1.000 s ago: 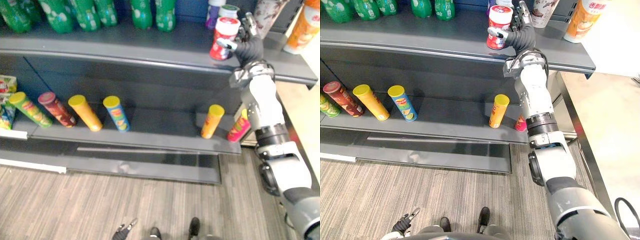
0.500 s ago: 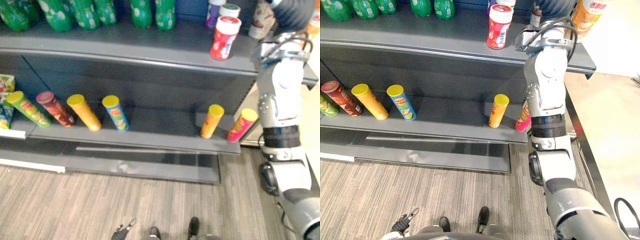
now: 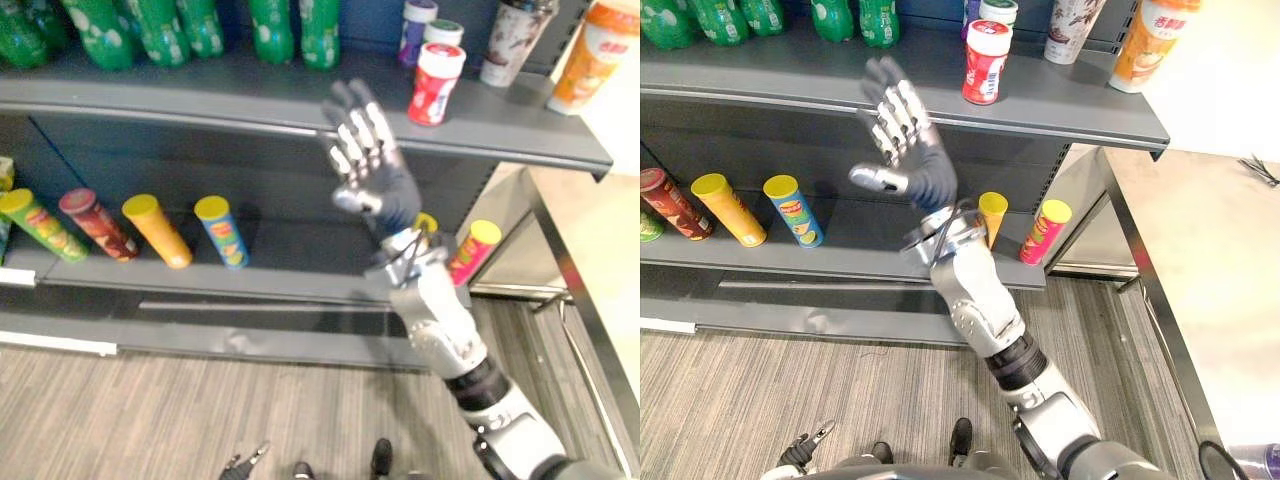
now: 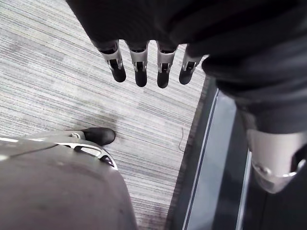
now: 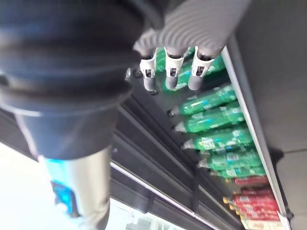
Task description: Put the gum and the chips on the shelf.
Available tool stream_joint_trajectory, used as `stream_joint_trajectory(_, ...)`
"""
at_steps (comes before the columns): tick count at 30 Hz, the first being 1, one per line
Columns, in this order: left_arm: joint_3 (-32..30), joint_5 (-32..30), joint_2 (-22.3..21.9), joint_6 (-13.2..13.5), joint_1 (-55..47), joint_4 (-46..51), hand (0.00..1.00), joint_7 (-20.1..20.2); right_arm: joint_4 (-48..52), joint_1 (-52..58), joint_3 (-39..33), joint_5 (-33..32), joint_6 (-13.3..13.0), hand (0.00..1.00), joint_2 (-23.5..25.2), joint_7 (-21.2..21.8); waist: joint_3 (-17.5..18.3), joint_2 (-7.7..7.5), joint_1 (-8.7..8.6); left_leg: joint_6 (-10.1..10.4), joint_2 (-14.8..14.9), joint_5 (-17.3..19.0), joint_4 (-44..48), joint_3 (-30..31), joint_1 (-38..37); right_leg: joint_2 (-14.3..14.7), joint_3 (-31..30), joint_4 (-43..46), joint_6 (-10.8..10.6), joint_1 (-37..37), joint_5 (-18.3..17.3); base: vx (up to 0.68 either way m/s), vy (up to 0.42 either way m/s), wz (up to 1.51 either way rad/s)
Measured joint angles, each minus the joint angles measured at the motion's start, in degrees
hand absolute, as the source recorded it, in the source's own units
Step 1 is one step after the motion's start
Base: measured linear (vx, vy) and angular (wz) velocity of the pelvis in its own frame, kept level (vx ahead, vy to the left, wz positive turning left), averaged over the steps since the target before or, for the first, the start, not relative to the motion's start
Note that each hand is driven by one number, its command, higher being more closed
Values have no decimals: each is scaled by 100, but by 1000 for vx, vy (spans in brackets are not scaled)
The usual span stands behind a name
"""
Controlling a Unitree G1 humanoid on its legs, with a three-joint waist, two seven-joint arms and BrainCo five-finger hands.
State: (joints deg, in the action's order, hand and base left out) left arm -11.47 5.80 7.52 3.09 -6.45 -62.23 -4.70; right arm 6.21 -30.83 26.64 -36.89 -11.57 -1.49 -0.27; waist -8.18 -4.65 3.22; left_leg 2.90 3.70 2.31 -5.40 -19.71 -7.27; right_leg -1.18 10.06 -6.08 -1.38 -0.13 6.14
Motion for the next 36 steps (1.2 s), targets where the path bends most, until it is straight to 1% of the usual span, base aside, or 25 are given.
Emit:
stream_joint_trajectory(2,-1,1,23,0,2,-58,0,-10,2,188,154,-150,26,0,-1,108,30,-25,-14,3,1,3,0,-12,1,4,-19,0,0,0,0,-22,-6,-5)
stream_joint_trajectory(5,0,0,23,-2,3,-120,0,-63,-13,730,555,-198,129,0,-26,308,106,-17,-30,6,2,4,0,-20,7,8,-29,0,1,-24,0,0,0,0)
stream_joint_trajectory(7,-3,-1,28,1,2,-153,0,-85,-63,1295,823,-192,226,0,-70,481,107,-16,-76,5,1,4,0,-18,8,8,-29,0,1,-24,0,0,0,0)
stream_joint_trajectory(10,-7,-1,18,5,-6,-165,0,-128,-328,2131,829,-191,303,0,-108,602,110,-3,-100,9,-1,20,0,-27,-10,6,-29,0,-2,17,-3,0,0,0)
stream_joint_trajectory(13,-9,-2,15,12,-28,-172,0,-137,-733,2942,764,-178,397,0,-277,734,118,18,-140,22,-5,39,0,-40,-19,1,-38,0,-5,24,-8,0,0,0)
stream_joint_trajectory(15,-20,-2,0,18,-51,-174,0,-137,-1276,3591,579,-121,453,0,-370,907,150,74,-158,26,-3,52,0,-67,-26,4,-51,-1,-5,22,-17,-3,-4,-5)
stream_joint_trajectory(16,-22,-2,-10,21,-56,-174,0,-136,-1455,3727,482,-29,477,0,-375,941,171,92,-158,26,-3,55,0,-72,-28,4,-53,-1,-6,22,-20,3,-5,-6)
stream_joint_trajectory(17,-28,-2,-50,59,-69,-173,0,-136,-1968,4008,102,290,518,0,-392,958,221,143,-159,24,-3,72,-1,-104,-39,4,-69,-1,-23,24,-33,4,-2,-6)
stream_joint_trajectory(18,-30,-1,-69,77,-81,-173,0,-135,-2202,4088,-82,462,518,0,-381,946,245,171,-160,28,-5,86,-1,-142,-43,4,-79,0,-24,23,-33,5,1,-13)
stream_joint_trajectory(20,-28,-1,-149,157,-123,-174,0,-129,-3116,4272,-901,1219,499,0,-380,879,306,264,-193,49,-14,145,-1,-173,-93,4,-126,0,-26,45,-34,-3,3,-12)
stream_joint_trajectory(21,-27,-1,-169,180,-126,-173,0,-127,-3320,4302,-1106,1410,495,0,-383,842,320,288,-213,51,-17,150,-1,-172,-93,1,-126,0,-26,45,-34,-10,-1,-4)
stream_joint_trajectory(22,-21,-1,-202,194,-130,-173,0,-122,-3722,4353,-1503,1731,487,0,-405,731,338,331,-243,49,-21,154,-1,-176,-93,-2,-129,0,-26,43,-35,0,0,0)
stream_joint_trajectory(23,-21,-1,-213,202,-141,-173,0,-119,-3902,4361,-1648,1912,477,0,-430,660,340,350,-269,51,-21,155,-1,-179,-95,-1,-132,0,-26,43,-35,0,0,0)
stream_joint_trajectory(24,-19,0,-231,234,-173,-173,0,-116,-4255,4385,-1966,2135,455,0,-439,577,352,383,-306,51,-17,155,-1,-181,-97,3,-134,0,-26,42,-35,-6,-16,-4)
stream_joint_trajectory(25,-11,0,-243,279,-184,-174,0,-101,-4598,4446,-2260,2189,393,0,-450,521,358,404,-316,55,-9,158,-1,-191,-103,12,-144,0,-23,42,-37,-5,-18,-4)
stream_joint_trajectory(26,-11,0,-246,296,-186,-174,0,-82,-4780,4457,-2408,2257,371,0,-447,492,360,409,-315,56,-5,158,-1,-195,-105,15,-147,-1,-22,42,-38,-6,-22,-4)
stream_joint_trajectory(27,-10,0,-245,310,-186,-174,0,-21,-5173,4456,-2675,2361,363,0,-443,445,362,414,-314,57,0,158,-1,-199,-110,21,-150,-1,-18,43,-41,-10,-22,-4)
stream_joint_trajectory(29,-10,2,-242,324,-186,-183,0,58,-5616,4410,-3120,2353,339,0,-422,415,359,420,-315,57,-3,158,-1,-220,-121,21,-169,-1,-15,43,-43,-17,-21,-4)
stream_joint_trajectory(33,-15,26,-242,393,-177,-265,0,127,-6724,4380,-3959,2340,389,0,-357,309,360,432,-313,65,-7,171,-2,-214,-209,14,-160,-3,-24,138,-87,-2,-3,2)
stream_joint_trajectory(36,-16,53,-235,395,-170,-310,0,183,-6934,4453,-4339,2346,430,0,-234,260,355,444,-332,65,-9,172,-3,-216,-209,13,-163,-4,-25,136,-88,0,0,0)
